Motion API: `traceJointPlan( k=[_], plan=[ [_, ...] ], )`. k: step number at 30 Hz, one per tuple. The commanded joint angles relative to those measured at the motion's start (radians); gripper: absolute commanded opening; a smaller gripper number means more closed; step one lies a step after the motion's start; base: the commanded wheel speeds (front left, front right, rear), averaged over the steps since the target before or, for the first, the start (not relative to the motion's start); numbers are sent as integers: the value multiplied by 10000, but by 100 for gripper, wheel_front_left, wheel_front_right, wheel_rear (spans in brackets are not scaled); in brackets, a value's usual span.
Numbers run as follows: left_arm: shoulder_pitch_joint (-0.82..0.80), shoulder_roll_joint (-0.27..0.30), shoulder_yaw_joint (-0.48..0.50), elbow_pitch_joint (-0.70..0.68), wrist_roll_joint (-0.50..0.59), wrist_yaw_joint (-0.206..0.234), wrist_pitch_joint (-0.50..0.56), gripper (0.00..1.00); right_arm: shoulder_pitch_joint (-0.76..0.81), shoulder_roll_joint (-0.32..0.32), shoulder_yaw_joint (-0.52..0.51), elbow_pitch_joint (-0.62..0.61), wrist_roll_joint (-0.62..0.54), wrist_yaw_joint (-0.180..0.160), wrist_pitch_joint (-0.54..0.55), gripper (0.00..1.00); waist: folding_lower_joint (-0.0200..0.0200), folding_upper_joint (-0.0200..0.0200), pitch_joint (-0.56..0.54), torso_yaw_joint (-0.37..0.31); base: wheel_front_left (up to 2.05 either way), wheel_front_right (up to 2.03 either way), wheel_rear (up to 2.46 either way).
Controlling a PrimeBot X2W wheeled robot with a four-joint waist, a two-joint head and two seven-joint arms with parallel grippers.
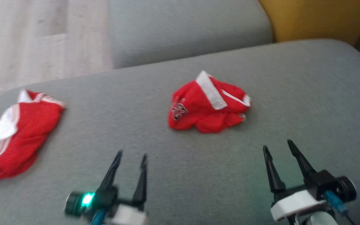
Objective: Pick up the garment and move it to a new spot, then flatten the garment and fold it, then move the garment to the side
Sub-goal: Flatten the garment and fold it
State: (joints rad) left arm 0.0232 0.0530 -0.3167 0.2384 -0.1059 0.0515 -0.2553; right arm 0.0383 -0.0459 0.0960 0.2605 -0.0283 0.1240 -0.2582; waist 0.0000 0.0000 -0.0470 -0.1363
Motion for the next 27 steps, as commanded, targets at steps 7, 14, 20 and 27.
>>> traceJointPlan(
  k=[7, 14, 20, 27],
  plan=[
    [-3907, -28, -1582, 1947, 485, 17, -64, 100, -1210, -43, 616, -606, 240, 67, -36, 100, 0, 0, 1802, -1934, 0, 0, 0],
    [-6941, -28, -3696, 4326, 308, 267, 60, 100, -1779, -43, 904, -756, 936, 67, -36, 100, 0, 0, 3014, -3183, 0, 0, 0],
    [-8399, -28, -4804, 5429, -150, 329, 282, 100, -1978, -43, 1090, -809, 1303, 67, -36, 100, 0, 0, 3685, -3883, 0, 0, 0],
    [-9930, -28, -6014, 6782, -364, 662, 886, 100, -2218, -43, 1262, -895, 1668, 67, -36, 100, 0, 0, 4499, -4312, 0, 0, 0]
  ],
)
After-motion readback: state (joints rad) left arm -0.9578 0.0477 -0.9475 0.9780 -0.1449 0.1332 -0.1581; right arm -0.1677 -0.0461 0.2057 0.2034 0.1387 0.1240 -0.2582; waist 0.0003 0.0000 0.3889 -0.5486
